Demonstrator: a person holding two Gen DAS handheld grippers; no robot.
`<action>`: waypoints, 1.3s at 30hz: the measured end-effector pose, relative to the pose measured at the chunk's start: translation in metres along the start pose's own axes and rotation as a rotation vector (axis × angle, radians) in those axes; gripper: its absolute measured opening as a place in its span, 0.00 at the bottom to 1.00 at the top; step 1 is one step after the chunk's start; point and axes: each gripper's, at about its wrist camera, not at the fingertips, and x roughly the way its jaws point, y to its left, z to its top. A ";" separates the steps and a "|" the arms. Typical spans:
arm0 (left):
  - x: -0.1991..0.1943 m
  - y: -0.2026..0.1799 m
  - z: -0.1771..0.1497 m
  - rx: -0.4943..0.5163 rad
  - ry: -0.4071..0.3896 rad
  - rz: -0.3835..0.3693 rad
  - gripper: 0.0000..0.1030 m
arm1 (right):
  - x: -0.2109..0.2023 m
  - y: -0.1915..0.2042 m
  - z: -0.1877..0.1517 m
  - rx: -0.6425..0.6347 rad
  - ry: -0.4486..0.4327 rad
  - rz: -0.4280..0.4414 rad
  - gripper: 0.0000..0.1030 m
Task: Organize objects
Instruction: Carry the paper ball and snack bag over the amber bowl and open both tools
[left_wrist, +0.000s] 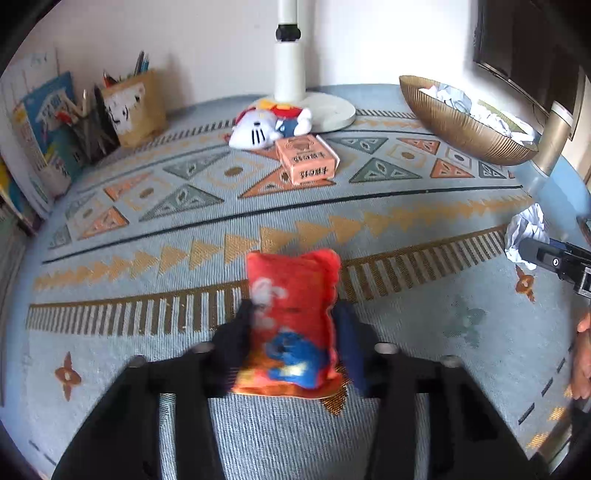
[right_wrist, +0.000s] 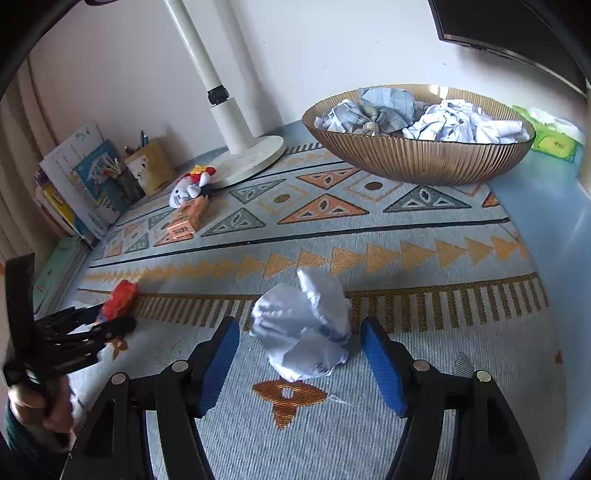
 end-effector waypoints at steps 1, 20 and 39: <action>-0.001 0.002 0.000 -0.008 -0.004 0.001 0.31 | 0.001 0.000 0.000 -0.001 0.008 0.007 0.65; -0.034 -0.093 0.081 0.095 -0.190 -0.205 0.28 | -0.051 -0.008 0.033 -0.037 -0.158 -0.023 0.46; 0.041 -0.226 0.214 0.142 -0.306 -0.288 0.82 | -0.028 -0.133 0.222 0.236 -0.300 -0.141 0.67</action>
